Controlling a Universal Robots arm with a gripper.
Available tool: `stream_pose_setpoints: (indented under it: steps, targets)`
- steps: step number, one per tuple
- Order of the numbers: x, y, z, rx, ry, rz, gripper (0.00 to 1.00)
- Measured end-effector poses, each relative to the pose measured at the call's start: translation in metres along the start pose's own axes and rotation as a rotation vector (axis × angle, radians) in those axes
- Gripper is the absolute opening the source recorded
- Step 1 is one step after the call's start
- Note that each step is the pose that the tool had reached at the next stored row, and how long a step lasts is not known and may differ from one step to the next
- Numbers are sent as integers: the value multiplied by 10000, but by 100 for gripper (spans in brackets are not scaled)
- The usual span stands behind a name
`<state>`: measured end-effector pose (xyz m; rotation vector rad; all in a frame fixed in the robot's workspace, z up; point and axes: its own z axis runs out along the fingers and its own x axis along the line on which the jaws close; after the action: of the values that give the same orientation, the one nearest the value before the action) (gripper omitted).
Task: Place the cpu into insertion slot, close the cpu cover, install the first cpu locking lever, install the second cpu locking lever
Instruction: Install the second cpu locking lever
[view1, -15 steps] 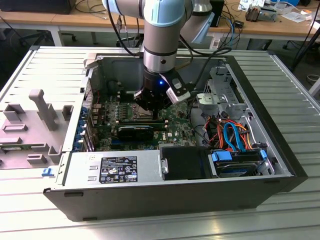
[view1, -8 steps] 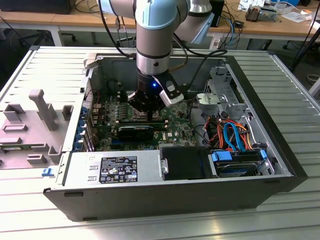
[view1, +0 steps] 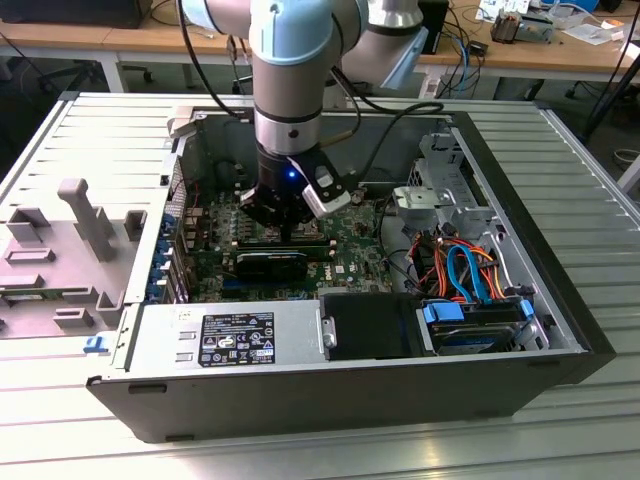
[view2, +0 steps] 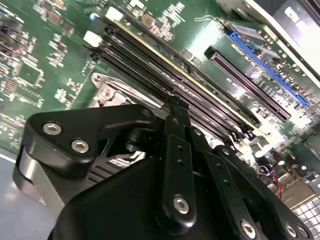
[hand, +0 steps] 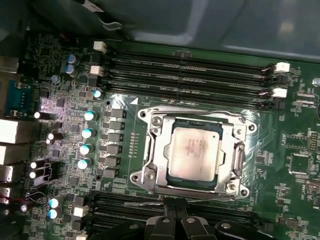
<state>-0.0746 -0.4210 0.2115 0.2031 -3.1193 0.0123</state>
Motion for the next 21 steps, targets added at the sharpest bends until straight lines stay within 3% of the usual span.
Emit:
stream_pose_setpoints:
  steps: [9, 15, 19, 21]
  targets:
    - [143, 16, 42, 4, -3, -401, 11]
    - [327, 51, 49, 6, -7, -534, 11]
    - [392, 67, 51, 2, -9, -591, 11]
    - [397, 82, 52, 8, -12, -940, 11]
